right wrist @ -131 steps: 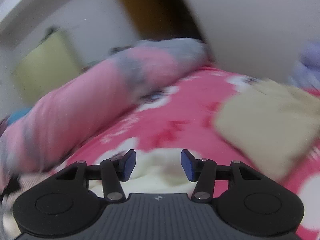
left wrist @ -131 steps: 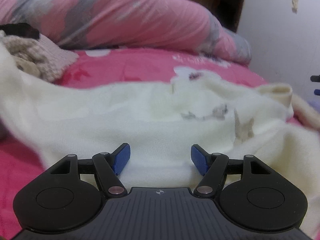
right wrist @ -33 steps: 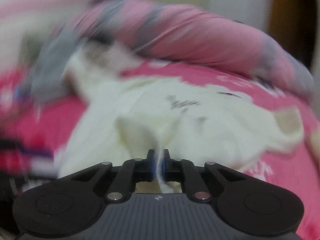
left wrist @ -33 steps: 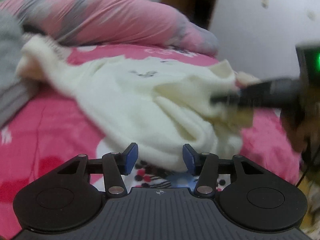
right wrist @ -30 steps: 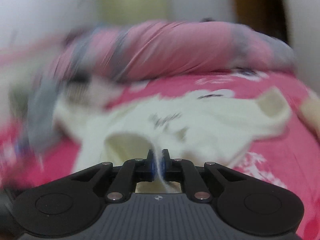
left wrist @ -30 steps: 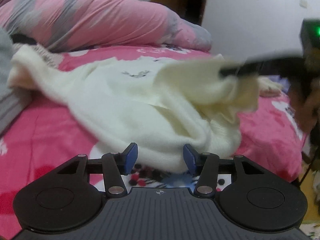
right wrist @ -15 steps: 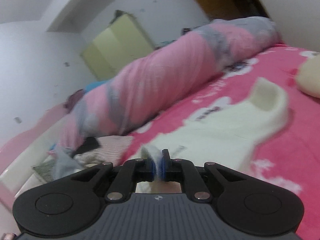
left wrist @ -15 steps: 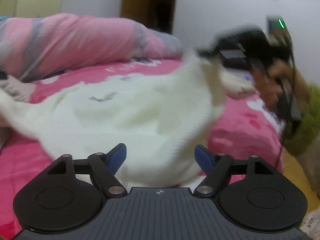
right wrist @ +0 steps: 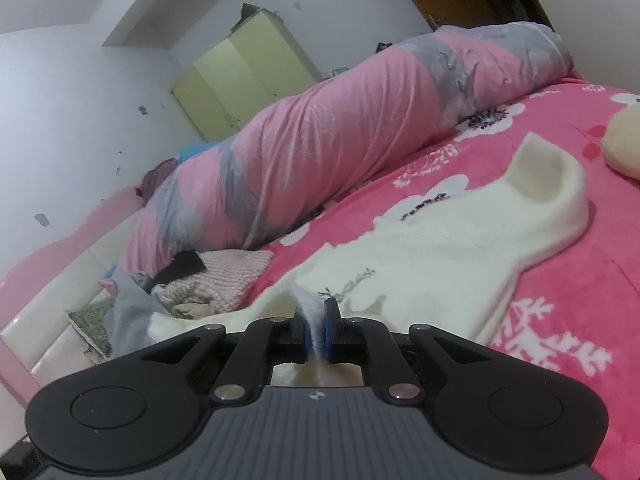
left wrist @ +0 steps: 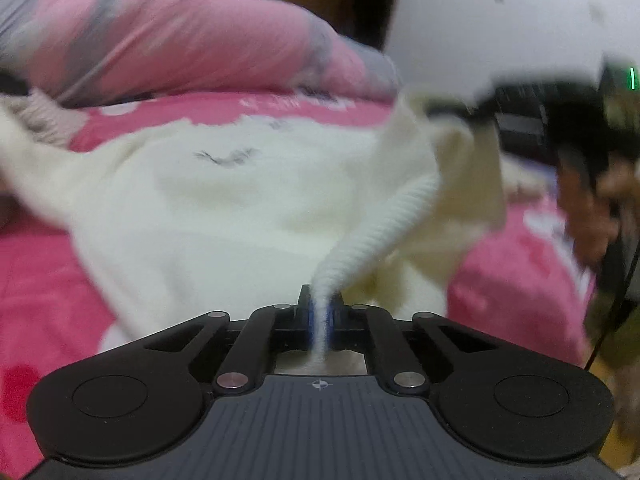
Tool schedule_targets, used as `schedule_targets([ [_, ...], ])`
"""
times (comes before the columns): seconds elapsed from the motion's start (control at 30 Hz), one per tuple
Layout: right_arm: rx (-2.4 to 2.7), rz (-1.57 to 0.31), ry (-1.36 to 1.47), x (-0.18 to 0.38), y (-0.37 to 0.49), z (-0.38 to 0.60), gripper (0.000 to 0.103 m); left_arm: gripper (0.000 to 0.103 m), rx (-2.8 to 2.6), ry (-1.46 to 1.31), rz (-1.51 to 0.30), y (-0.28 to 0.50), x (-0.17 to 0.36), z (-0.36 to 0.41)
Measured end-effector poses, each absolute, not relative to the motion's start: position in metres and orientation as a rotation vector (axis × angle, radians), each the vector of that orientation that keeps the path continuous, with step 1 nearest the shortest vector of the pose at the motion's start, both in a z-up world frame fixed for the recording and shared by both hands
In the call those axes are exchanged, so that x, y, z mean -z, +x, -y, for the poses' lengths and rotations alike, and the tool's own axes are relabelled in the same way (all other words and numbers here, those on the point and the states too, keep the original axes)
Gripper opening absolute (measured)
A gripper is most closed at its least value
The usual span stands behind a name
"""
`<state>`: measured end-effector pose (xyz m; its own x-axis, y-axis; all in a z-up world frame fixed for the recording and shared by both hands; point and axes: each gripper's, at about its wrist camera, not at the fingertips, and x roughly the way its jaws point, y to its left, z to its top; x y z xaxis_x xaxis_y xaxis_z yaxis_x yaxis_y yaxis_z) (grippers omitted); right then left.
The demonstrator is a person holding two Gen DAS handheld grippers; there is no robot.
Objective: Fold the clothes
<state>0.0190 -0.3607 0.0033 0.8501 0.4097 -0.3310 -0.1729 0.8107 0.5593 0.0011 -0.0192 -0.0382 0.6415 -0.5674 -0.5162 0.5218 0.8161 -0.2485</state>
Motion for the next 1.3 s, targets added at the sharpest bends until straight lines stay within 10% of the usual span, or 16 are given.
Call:
schedule_targets([
  [0.3,-0.518,-0.549,0.459,-0.012,0.079,0.292,0.01,0.004,0.421,-0.387,-0.653,0.011,0.037,-0.093],
  [0.43,-0.386,-0.754,0.177,0.032,0.118,0.241,0.052,0.007,0.382,-0.423,-0.777,0.027,0.075,-0.1],
  [0.5,-0.33,-0.827,0.06,0.045,0.121,0.23,0.052,0.01,0.38,-0.452,-0.789,0.03,0.083,-0.104],
  [0.73,-0.267,-0.511,0.292,-0.022,0.026,0.318,0.101,0.033,0.395,-0.419,-0.741,0.022,0.076,-0.109],
  [0.87,-0.165,-0.464,0.405,-0.022,-0.015,0.359,0.102,0.055,0.347,-0.288,-0.612,0.007,0.054,-0.096],
  [1.3,-0.217,-0.541,0.108,0.045,-0.046,0.282,0.076,0.056,0.686,0.055,-0.504,-0.016,0.031,0.027],
])
